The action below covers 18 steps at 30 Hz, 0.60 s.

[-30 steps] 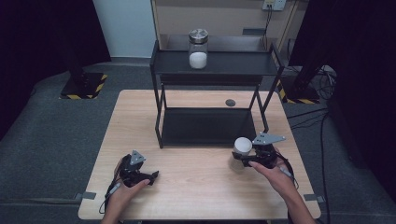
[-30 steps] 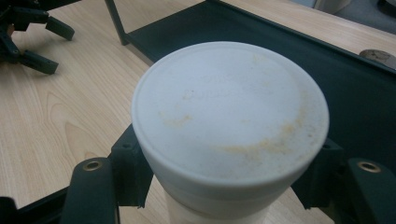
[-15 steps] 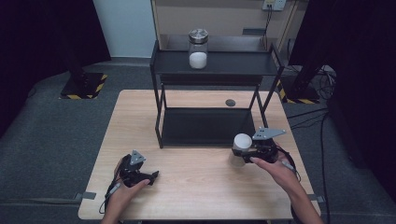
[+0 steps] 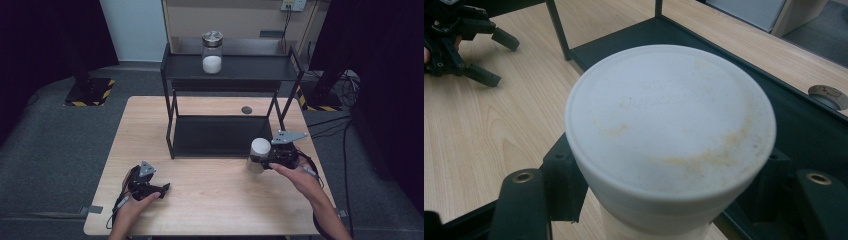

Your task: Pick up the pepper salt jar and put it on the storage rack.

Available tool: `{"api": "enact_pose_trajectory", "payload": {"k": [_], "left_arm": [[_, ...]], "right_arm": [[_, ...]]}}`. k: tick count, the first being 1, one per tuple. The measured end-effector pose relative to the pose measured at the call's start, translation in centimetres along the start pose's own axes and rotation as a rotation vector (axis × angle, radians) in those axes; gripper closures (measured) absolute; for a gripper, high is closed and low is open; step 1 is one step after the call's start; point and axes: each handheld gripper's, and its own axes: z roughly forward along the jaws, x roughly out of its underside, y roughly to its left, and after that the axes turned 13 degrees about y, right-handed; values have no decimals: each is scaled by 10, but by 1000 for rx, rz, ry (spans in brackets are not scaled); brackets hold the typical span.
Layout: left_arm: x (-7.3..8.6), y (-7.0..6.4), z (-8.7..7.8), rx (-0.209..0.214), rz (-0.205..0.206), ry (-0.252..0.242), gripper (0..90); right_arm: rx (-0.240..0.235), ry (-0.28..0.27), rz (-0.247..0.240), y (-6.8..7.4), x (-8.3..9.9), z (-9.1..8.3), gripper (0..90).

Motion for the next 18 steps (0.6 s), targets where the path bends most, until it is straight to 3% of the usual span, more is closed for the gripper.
{"api": "enact_pose_trajectory", "payload": {"k": [18], "left_arm": [[0,0,0,1,-1,0,6]], "right_arm": [[7,-11,1,-13,-17,-8,346]]}}
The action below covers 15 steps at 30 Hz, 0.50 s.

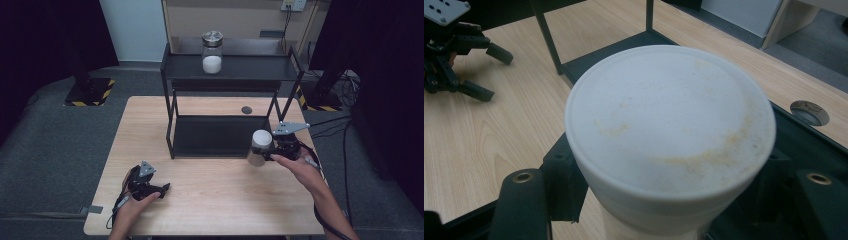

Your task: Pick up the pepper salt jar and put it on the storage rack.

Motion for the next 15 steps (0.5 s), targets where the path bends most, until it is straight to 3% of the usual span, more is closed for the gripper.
{"api": "enact_pose_trajectory", "payload": {"k": [15], "left_arm": [[0,0,0,0,0,0,6]], "right_arm": [[6,2,4,-5,-14,-7,346]]}}
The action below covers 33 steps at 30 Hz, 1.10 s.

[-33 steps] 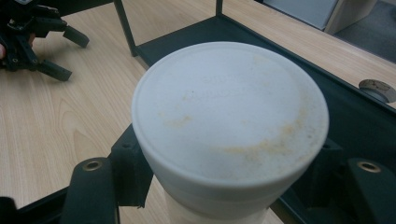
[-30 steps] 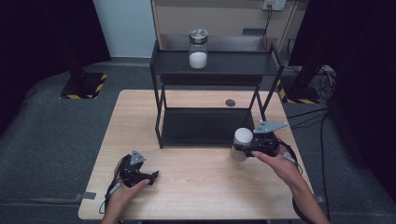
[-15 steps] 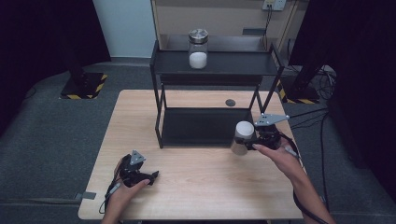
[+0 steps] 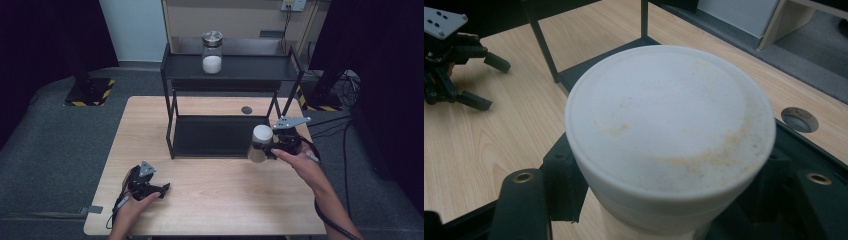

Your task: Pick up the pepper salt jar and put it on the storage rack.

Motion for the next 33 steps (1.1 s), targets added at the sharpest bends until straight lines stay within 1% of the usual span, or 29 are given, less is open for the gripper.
{"api": "enact_pose_trajectory", "payload": {"k": [6,13,20,27,30,33], "left_arm": [[0,0,0,0,0,0,6],[0,0,0,0,0,0,6],[0,0,0,0,2,1,6],[0,0,0,0,0,-1,6],[0,0,0,0,-1,-1,6],[0,0,0,-1,2,2,7]], "right_arm": [[0,-4,-2,-1,-7,-3,346],[5,7,-15,-3,-19,-6,346],[0,2,-8,-6,-25,-10,346],[-9,-17,1,-11,-33,-23,346],[-5,-18,-3,-11,-38,-28,346],[-20,-34,4,-14,-40,-35,346]]}}
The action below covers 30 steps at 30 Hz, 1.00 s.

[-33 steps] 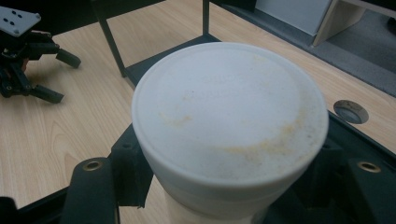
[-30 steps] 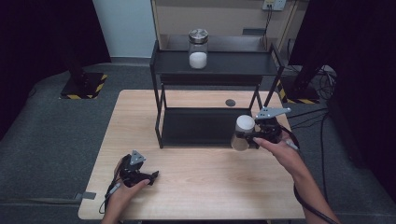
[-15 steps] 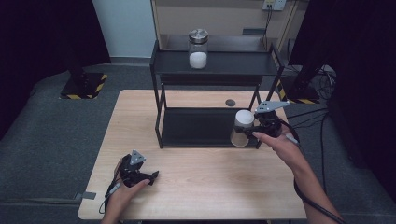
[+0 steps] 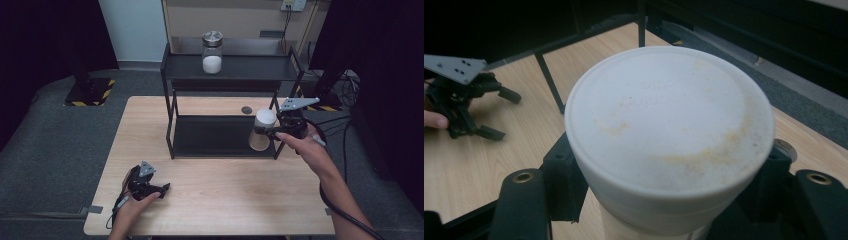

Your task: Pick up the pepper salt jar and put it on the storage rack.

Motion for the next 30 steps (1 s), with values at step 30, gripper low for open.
{"api": "enact_pose_trajectory", "payload": {"k": [30], "left_arm": [[0,0,0,0,0,0,7]], "right_arm": [[24,25,-55,12,-65,-59,346]]}}
